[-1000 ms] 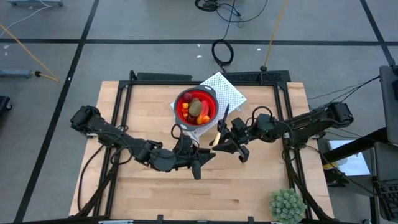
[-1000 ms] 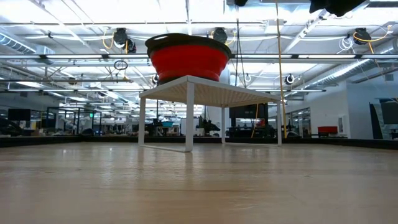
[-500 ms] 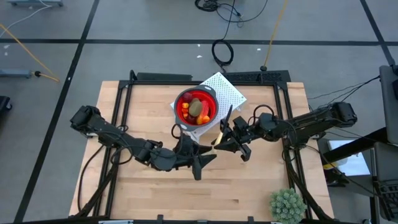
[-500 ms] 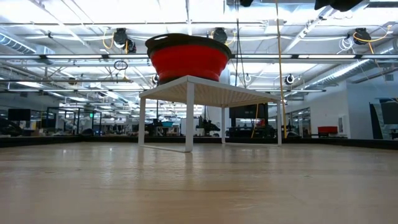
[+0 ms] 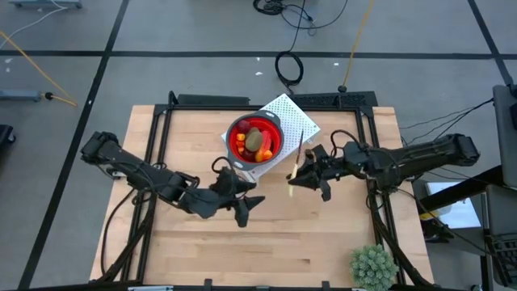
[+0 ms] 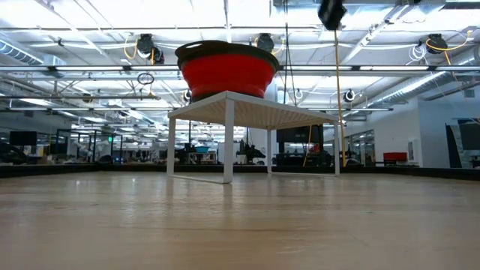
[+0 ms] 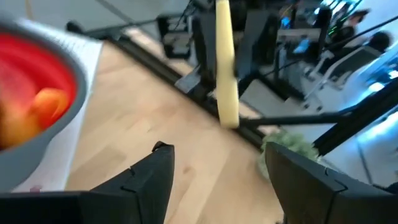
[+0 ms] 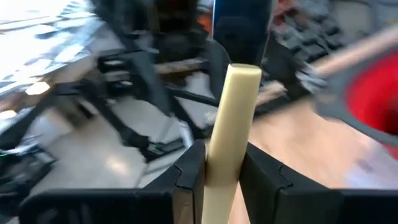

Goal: Pick & Place Fruit
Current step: Put the yellow table knife on the shelf

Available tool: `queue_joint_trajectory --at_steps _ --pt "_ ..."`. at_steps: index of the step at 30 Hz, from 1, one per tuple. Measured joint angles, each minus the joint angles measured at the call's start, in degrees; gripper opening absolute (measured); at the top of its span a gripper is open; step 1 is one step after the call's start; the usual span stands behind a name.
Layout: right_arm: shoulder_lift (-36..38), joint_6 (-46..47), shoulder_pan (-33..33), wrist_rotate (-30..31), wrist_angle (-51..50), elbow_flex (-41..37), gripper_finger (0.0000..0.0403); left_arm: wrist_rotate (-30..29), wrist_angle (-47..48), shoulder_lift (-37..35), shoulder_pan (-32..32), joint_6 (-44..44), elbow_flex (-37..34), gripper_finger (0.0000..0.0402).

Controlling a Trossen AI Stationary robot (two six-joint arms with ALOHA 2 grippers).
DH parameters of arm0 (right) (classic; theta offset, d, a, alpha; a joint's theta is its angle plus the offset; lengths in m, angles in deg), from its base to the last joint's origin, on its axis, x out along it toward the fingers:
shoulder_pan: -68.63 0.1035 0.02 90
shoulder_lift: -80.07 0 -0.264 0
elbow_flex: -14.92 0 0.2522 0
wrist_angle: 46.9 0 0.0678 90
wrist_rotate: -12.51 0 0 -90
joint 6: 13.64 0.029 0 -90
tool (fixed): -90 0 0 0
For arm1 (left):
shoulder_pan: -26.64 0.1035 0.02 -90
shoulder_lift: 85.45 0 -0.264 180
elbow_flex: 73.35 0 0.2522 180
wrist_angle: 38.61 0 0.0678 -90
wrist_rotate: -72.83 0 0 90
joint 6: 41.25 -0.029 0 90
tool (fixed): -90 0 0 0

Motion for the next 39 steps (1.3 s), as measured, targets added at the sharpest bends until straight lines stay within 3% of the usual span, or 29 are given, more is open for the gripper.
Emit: queue_joint_trajectory --at_steps 8,16,29,39 --pt "7.6 5.0 -4.6 4.9 -17.5 0.0 0.0068 0.1 10.7 -0.3 0.0 8.1 0.0 0.025" --pt "8.6 6.2 -10.5 5.9 -27.4 0.9 0.0068 4.7 15.1 -0.3 0.0 9.0 0.0 0.025" --pt "-5.4 -4.7 -18.6 7.5 -61.0 26.4 0.0068 7.7 21.2 -0.6 0.0 9.2 0.0 0.025" --pt "-16.5 -11.5 -24.2 7.4 -75.5 38.6 0.0068 4.3 21.0 -0.6 0.0 4.9 -1.0 0.025"
